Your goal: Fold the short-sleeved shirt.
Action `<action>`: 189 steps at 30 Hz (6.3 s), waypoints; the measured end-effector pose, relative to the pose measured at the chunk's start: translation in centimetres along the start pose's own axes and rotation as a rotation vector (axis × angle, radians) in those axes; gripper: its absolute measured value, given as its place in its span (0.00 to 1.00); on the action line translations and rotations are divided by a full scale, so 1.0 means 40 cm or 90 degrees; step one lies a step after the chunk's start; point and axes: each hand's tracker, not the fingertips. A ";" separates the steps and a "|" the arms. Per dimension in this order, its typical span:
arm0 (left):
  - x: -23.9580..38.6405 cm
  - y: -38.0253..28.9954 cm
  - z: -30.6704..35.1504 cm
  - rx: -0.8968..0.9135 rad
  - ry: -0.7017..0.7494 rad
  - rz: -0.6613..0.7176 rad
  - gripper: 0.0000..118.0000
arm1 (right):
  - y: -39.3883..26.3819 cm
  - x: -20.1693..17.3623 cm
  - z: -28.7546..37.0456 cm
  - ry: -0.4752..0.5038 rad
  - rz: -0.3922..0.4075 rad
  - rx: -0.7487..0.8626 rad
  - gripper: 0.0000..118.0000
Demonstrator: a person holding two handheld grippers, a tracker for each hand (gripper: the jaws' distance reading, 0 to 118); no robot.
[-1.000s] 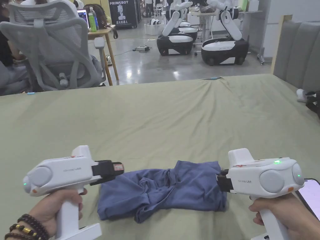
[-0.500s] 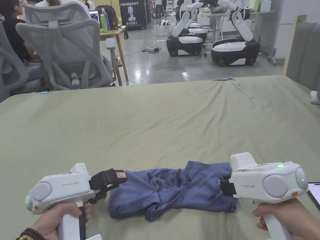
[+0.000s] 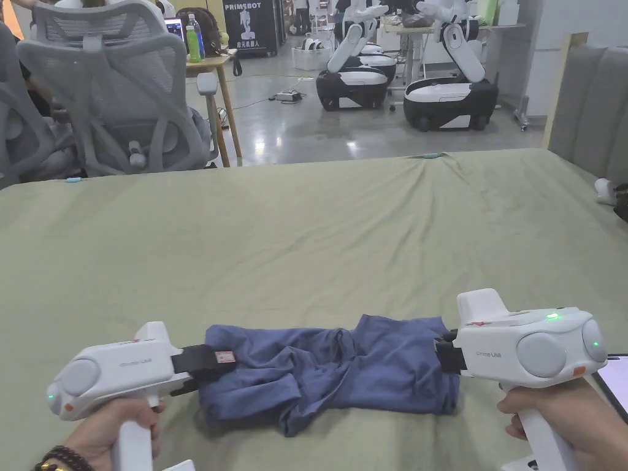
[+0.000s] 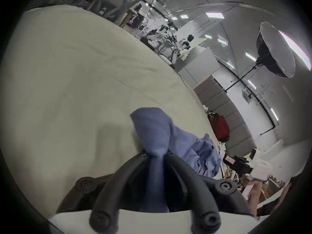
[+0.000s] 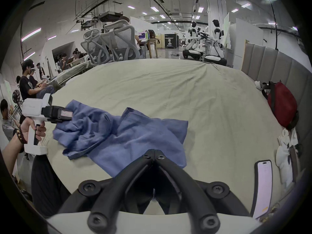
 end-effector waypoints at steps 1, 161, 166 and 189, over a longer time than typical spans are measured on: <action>-0.021 0.012 0.030 -0.002 -0.003 0.014 0.08 | 0.002 0.000 0.000 -0.011 0.002 0.005 0.00; -0.033 0.248 0.575 0.434 0.292 -0.282 0.00 | 0.349 -0.720 -0.200 0.231 0.190 0.239 0.00; 0.217 0.158 0.361 0.462 0.268 -0.368 0.00 | 0.346 -0.462 -0.048 0.130 0.141 0.314 0.00; 0.461 -0.211 -0.047 0.463 0.266 -0.440 0.00 | 0.022 -0.025 0.121 -0.213 0.037 0.387 0.01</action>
